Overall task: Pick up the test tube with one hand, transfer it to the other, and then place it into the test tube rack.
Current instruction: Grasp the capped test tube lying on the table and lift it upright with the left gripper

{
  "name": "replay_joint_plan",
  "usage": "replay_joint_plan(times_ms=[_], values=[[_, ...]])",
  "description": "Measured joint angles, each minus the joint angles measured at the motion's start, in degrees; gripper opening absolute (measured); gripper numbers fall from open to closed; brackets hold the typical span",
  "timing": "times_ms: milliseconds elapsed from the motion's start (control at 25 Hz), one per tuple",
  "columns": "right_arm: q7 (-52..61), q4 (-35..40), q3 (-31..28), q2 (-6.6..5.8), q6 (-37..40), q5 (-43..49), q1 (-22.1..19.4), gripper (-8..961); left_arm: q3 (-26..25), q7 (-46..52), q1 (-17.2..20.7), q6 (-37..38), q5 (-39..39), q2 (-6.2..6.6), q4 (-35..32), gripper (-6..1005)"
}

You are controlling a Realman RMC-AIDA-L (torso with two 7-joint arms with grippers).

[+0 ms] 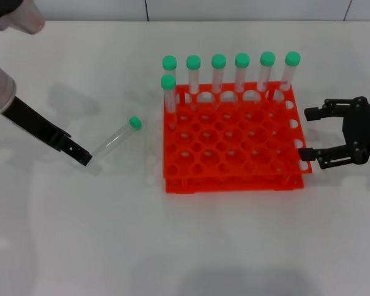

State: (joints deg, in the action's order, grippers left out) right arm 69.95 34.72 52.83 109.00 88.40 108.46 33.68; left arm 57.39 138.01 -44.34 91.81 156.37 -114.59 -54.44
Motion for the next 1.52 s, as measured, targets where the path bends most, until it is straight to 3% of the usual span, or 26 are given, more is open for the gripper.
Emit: replay_joint_plan(times_ms=[520, 960, 1400, 1520], values=[[-0.3, 0.1, 0.0, 0.35, -0.1, 0.0, -0.1, 852, 2.2, 0.2, -1.4, -4.8, 0.1, -0.89, 4.8, 863], [-0.4, 0.1, 0.1, 0.43, -0.2, 0.0, -0.1, 851, 3.1, 0.7, -2.2, -6.5, 0.2, -1.63, 5.1, 861], [-0.5, 0.1, 0.6, 0.42, -0.2, 0.0, -0.1, 850, 4.1, 1.8, -3.5, -9.2, 1.7, -1.96, 8.0, 706], [-0.5, 0.1, 0.6, 0.42, -0.2, 0.0, -0.1, 850, 4.1, 1.8, -3.6, -9.6, 2.1, -2.14, 8.1, 595]])
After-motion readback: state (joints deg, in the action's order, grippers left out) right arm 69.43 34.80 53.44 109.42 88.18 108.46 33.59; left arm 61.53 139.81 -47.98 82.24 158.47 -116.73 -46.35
